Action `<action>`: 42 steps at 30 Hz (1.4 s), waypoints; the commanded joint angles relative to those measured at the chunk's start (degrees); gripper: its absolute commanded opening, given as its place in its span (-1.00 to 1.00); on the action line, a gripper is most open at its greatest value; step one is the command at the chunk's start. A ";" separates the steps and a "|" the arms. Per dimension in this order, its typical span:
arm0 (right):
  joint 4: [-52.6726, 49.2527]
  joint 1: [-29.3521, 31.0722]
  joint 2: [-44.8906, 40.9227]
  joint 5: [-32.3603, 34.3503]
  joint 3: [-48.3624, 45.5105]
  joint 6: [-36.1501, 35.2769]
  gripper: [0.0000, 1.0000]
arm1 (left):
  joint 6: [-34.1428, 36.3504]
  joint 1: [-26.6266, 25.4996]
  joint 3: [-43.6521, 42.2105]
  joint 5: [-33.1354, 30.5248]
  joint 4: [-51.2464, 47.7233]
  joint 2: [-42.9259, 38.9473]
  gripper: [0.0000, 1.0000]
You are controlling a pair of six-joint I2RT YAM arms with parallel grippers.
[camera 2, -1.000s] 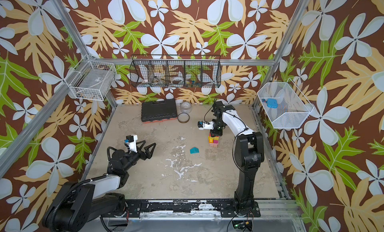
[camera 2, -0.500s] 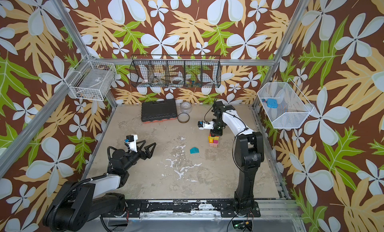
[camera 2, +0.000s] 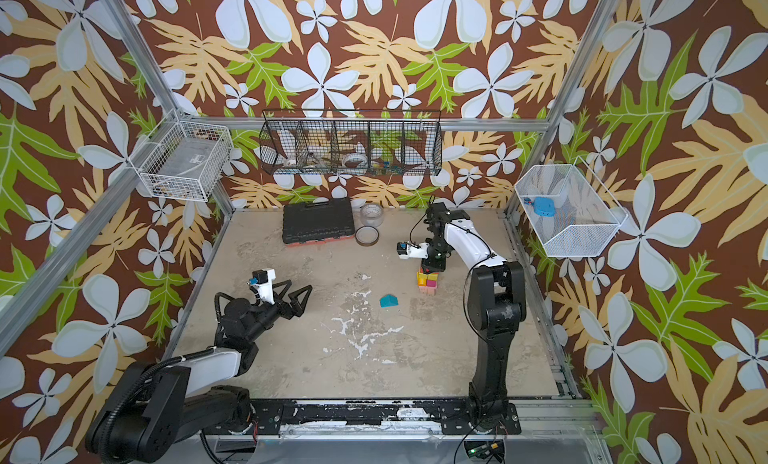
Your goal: Build the wood block tower
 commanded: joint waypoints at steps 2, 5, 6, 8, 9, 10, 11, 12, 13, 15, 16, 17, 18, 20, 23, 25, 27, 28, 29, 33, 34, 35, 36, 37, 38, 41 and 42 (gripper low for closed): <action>-1.65 -0.02 0.57 -1.88 1.26 0.78 -0.32 | 0.56 0.00 0.33 0.46 1.65 0.12 1.00; -1.69 -0.02 0.52 -1.59 1.28 0.76 -0.30 | 0.56 0.04 0.39 0.47 1.64 0.13 1.00; -1.62 -0.02 0.47 -1.57 1.14 0.78 -0.29 | 0.56 0.05 0.42 0.52 1.69 0.16 1.00; -1.54 -0.02 0.38 -1.42 0.82 0.72 -0.25 | 0.56 0.01 0.42 0.46 1.64 0.16 1.00; -1.46 -0.05 0.38 -1.24 0.78 0.72 -0.24 | 0.56 0.00 0.38 0.51 1.64 0.14 1.00; -1.49 -0.02 0.39 -1.22 0.65 0.72 -0.23 | 0.56 0.00 0.41 0.52 1.65 0.16 1.00; -1.43 -0.02 0.38 -1.22 0.50 0.74 -0.22 | 0.56 0.02 0.43 0.51 1.69 0.16 1.00; -1.43 -0.02 0.38 -1.07 0.41 0.80 -0.21 | 0.56 0.04 0.39 0.52 1.71 0.08 1.00; -1.43 -0.02 0.38 -1.02 0.24 0.72 -0.20 | 0.56 0.02 0.40 0.55 1.64 0.14 1.00; -1.43 -0.02 0.34 -0.70 0.18 0.72 -0.20 | 0.56 0.02 0.39 0.55 1.69 0.14 1.00; -1.34 -0.02 0.31 -0.54 0.22 0.76 -0.20 | 0.56 0.05 0.37 0.61 1.65 0.11 1.00; -1.42 -0.02 0.22 -0.59 0.16 0.72 -0.20 | 0.56 0.01 0.39 0.61 1.65 0.11 1.00; -1.38 -0.02 0.11 -0.51 0.06 0.73 -0.20 | 0.56 0.00 0.36 0.62 1.71 0.08 1.00; -1.27 -0.02 -0.01 -0.26 -0.14 0.80 -0.20 | 0.56 -0.01 0.42 0.61 1.69 0.21 1.00; -1.17 -0.02 -0.38 -0.03 -0.54 0.76 -0.21 | 0.56 0.02 0.44 0.62 1.65 0.24 1.00; -1.08 -0.02 -0.49 0.16 -0.64 0.78 -0.23 | 0.56 0.01 0.41 0.62 1.69 0.25 1.00; -1.08 -0.02 -0.65 0.26 -0.81 0.75 -0.24 | 0.56 0.03 0.42 0.62 1.64 0.25 1.00; -1.03 -0.02 -0.67 0.30 -0.91 0.73 -0.24 | 0.56 -0.03 0.41 0.67 1.65 0.25 1.00; -0.95 -0.02 -0.76 0.23 -0.99 0.74 -0.24 | 0.56 -0.01 0.43 0.64 1.67 0.23 1.00; -0.56 -0.11 -1.10 0.87 -1.30 1.07 -0.22 | 0.56 -0.02 0.44 0.71 1.64 0.23 1.00; -0.39 -0.11 -1.11 0.89 -1.35 1.14 -0.22 | 0.56 -0.03 0.41 0.69 1.64 0.25 1.00; -0.30 -0.11 -1.19 1.09 -1.47 1.22 -0.21 | 0.56 -0.03 0.42 0.70 1.69 0.20 1.00; -0.21 -0.11 -1.20 1.20 -1.61 1.30 -0.20 | 0.56 -0.03 0.41 0.70 1.64 0.24 1.00; -0.03 -0.13 -1.27 1.26 -1.61 1.42 -0.20 | 0.56 -0.02 0.45 0.77 1.64 0.25 1.00; -0.03 -0.19 -1.25 1.37 -1.63 1.44 -0.20 | 0.56 0.02 0.41 0.79 1.69 0.20 1.00; -0.02 -0.37 -1.36 1.45 -1.63 1.55 -0.20 | 0.56 0.02 0.46 0.77 1.69 0.25 1.00; 0.05 -0.37 -1.44 1.49 -1.67 1.55 -0.19 | 0.56 -0.02 0.39 0.80 1.64 0.24 1.00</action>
